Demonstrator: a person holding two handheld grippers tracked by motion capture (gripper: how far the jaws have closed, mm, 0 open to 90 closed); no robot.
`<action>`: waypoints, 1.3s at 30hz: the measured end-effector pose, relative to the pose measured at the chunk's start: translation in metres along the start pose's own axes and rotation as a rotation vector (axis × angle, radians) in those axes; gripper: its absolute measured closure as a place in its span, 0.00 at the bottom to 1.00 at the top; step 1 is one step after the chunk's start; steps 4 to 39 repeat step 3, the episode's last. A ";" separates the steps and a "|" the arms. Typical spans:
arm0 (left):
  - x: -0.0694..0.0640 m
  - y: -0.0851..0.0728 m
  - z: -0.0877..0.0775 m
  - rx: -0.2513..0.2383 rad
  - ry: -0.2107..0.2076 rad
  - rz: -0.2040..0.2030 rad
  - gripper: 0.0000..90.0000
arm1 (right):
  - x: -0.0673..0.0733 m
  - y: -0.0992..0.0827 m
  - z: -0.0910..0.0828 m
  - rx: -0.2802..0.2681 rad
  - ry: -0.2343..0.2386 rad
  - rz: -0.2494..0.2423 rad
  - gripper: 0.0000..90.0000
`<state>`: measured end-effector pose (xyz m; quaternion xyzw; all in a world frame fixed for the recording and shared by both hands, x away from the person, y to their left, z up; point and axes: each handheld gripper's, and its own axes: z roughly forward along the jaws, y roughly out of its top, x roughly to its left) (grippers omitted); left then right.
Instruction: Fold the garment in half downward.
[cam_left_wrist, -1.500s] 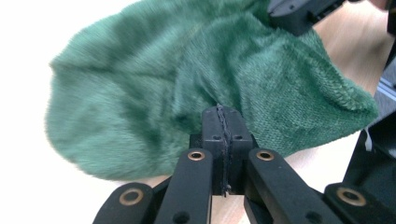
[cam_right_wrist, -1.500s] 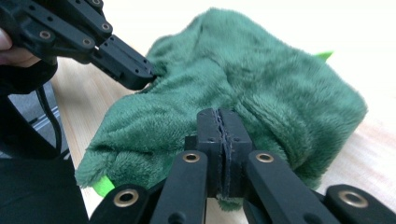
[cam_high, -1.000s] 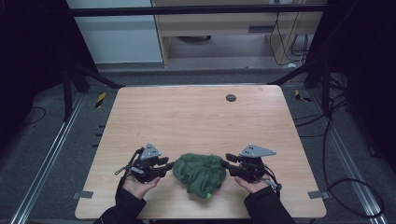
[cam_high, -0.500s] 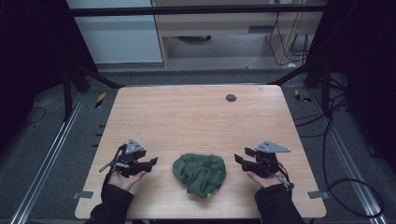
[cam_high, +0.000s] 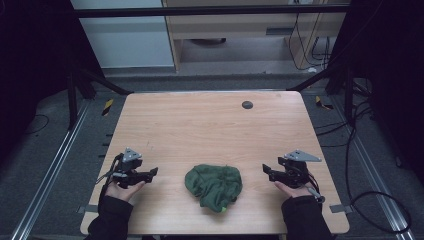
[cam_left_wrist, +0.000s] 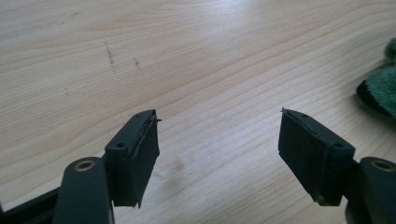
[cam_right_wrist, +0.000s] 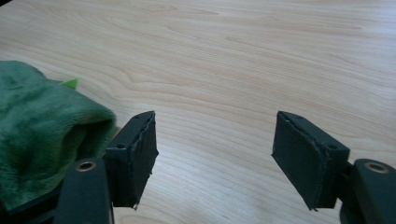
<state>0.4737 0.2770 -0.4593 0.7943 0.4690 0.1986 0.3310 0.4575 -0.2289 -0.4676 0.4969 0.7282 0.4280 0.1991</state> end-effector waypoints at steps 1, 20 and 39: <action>0.001 0.000 0.000 -0.001 0.001 -0.005 0.30 | -0.001 -0.001 0.000 0.005 -0.006 0.003 0.33; 0.004 -0.001 0.000 -0.006 0.009 -0.014 0.29 | -0.004 -0.002 0.001 0.012 -0.013 0.002 0.31; 0.004 -0.001 0.000 -0.006 0.009 -0.014 0.29 | -0.004 -0.002 0.001 0.012 -0.013 0.002 0.31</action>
